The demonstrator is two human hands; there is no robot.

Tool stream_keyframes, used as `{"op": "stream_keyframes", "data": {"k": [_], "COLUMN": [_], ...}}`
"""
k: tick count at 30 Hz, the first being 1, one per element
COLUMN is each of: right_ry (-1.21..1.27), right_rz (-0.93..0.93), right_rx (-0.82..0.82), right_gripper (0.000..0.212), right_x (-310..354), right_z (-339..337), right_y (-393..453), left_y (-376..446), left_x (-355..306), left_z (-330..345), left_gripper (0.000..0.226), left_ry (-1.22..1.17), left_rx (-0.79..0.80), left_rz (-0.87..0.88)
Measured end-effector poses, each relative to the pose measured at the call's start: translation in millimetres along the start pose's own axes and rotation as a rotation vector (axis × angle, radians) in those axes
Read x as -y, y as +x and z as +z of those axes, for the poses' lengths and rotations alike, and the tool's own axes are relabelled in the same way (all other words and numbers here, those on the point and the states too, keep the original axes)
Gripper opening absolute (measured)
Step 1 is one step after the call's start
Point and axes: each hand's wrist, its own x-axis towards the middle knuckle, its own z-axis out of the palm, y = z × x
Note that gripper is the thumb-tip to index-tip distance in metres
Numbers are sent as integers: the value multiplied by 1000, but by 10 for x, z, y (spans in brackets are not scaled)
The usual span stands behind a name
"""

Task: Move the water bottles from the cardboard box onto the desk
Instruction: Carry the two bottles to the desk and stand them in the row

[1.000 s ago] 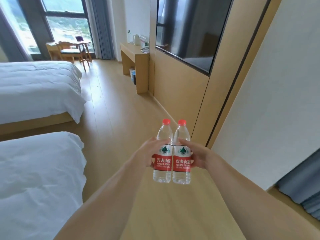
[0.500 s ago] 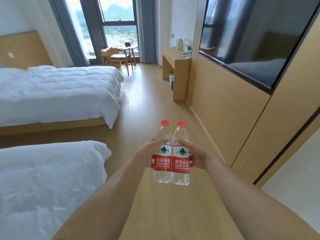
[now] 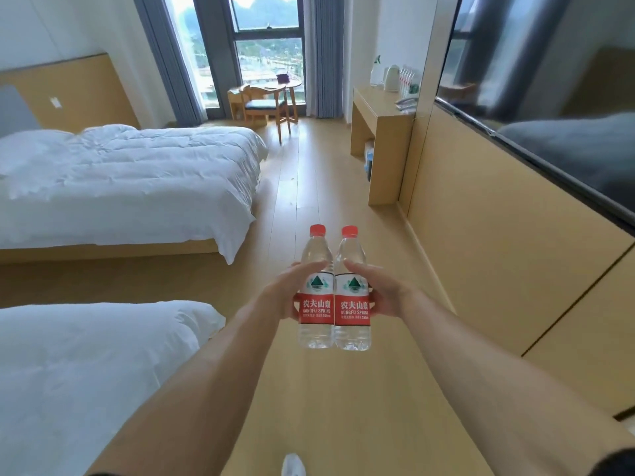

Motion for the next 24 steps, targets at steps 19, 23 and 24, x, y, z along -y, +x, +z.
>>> {"op": "stream_keyframes", "data": {"k": [19,23,24], "right_ry": [-12,15,21], "right_rz": [-12,-5,-2], "right_rx": [-135,-111,-107], "right_gripper": [55,56,56], "right_x": [2081,2416,2499], "right_z": [-523,-563,-581], "right_y": [2840,3393,3534], "left_y": [3103,3615,3747], "left_x": [-1992,-2336,-2416], "left_z": [-862,-1026,-1070], "left_gripper": [59,63,64], "left_ry": [-57,-71,-75], "left_rx": [239,262,274], "left_rz": [111,100,98]}}
